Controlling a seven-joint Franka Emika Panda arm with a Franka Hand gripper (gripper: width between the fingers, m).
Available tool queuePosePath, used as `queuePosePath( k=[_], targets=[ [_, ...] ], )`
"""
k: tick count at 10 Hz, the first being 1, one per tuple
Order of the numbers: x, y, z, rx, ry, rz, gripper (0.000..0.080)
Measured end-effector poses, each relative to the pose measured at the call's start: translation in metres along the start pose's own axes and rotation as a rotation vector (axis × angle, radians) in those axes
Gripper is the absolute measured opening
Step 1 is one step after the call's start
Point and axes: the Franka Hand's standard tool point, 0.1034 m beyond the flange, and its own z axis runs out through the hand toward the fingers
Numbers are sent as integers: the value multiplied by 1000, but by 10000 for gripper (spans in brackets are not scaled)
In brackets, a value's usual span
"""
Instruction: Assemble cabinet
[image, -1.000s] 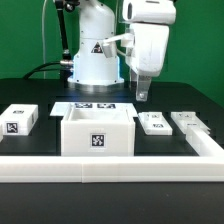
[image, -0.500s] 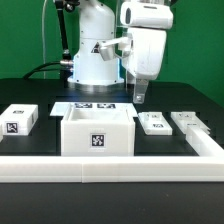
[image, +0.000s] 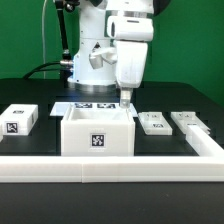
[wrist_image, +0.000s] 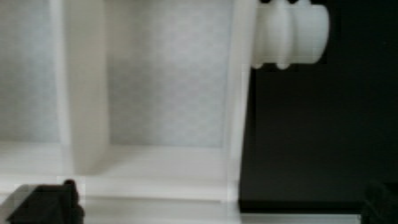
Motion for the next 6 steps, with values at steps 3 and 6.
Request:
queuePosePath(
  k=[3, 6],
  targets=[
    [-1, 1, 0, 0, 0, 0, 798],
    [-10, -6, 20, 4, 16, 16, 798]
  ],
)
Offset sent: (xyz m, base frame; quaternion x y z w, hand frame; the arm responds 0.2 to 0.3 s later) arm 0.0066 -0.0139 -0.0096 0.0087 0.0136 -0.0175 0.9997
